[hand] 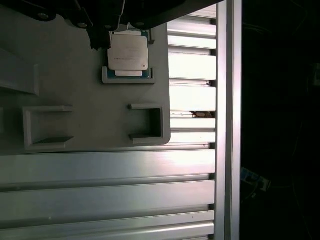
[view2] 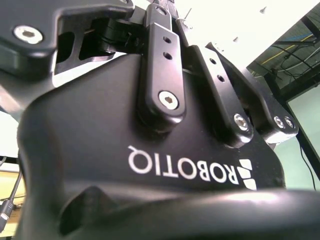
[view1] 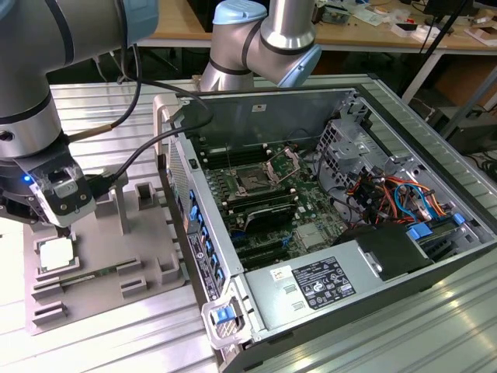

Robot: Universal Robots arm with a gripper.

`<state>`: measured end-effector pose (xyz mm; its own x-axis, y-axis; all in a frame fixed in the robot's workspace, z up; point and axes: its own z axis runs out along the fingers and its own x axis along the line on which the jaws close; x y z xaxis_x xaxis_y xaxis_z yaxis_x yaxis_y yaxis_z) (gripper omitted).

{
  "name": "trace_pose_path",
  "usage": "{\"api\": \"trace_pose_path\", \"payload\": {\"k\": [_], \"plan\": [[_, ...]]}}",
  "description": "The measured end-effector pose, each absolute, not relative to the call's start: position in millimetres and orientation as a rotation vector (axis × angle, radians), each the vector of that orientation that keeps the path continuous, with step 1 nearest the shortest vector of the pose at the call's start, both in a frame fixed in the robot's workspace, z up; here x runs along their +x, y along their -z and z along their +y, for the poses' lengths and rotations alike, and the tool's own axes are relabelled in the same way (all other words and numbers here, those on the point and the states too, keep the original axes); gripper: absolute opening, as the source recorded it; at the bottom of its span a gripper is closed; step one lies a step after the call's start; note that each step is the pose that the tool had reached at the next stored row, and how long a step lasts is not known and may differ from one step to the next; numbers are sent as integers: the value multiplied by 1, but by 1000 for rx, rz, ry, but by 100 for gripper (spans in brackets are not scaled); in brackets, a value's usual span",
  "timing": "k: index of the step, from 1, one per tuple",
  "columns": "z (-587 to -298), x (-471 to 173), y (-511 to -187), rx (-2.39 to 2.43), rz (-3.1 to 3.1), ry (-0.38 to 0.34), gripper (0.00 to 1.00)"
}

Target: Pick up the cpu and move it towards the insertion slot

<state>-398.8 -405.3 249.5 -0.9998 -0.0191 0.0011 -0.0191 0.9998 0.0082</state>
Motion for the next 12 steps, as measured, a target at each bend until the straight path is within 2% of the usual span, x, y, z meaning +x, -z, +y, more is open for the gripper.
{"api": "trace_pose_path", "payload": {"k": [12], "plan": [[-405,-399,-246,30,-3140,13,11]]}}
